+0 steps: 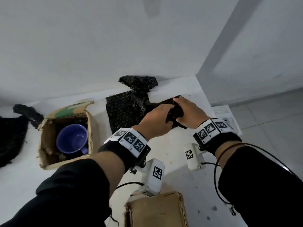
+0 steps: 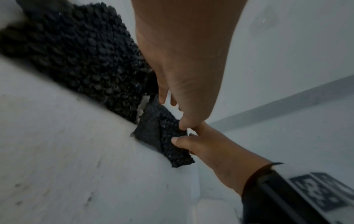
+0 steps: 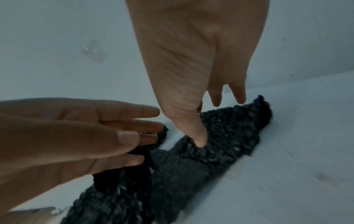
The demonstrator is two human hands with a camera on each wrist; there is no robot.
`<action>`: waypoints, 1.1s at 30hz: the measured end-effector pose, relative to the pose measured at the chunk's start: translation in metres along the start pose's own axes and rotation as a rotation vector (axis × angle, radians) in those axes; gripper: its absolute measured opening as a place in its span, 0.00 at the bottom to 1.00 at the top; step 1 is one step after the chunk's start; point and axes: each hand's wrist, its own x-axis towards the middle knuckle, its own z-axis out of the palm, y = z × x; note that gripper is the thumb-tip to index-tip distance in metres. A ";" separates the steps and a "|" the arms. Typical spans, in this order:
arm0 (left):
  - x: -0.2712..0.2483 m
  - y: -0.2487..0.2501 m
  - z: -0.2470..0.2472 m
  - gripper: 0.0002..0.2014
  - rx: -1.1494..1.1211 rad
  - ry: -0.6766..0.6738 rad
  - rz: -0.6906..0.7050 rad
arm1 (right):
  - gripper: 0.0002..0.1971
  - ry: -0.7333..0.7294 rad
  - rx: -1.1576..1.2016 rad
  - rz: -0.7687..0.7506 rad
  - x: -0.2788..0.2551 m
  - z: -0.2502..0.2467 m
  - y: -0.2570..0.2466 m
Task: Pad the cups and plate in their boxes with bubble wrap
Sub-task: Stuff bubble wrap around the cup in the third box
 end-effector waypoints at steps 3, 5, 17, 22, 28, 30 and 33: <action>0.009 -0.008 0.022 0.33 0.117 -0.075 -0.034 | 0.40 0.007 -0.199 0.004 -0.004 0.020 0.010; 0.010 -0.013 0.033 0.34 0.214 -0.096 -0.045 | 0.36 0.097 -0.252 -0.030 -0.008 0.030 0.010; 0.000 0.009 0.015 0.14 0.186 0.138 -0.018 | 0.09 0.207 0.059 0.013 -0.041 -0.004 -0.013; -0.030 0.019 -0.031 0.14 -0.045 0.233 0.060 | 0.14 0.168 0.227 -0.057 -0.069 -0.054 -0.041; -0.087 -0.010 -0.101 0.13 -0.166 0.316 0.104 | 0.13 0.088 0.434 -0.278 -0.092 -0.070 -0.102; -0.108 -0.027 -0.122 0.13 -0.158 0.334 0.076 | 0.13 0.125 0.415 -0.371 -0.094 -0.064 -0.133; -0.138 -0.053 -0.147 0.13 -0.168 0.381 -0.006 | 0.14 0.169 0.398 -0.471 -0.091 -0.047 -0.176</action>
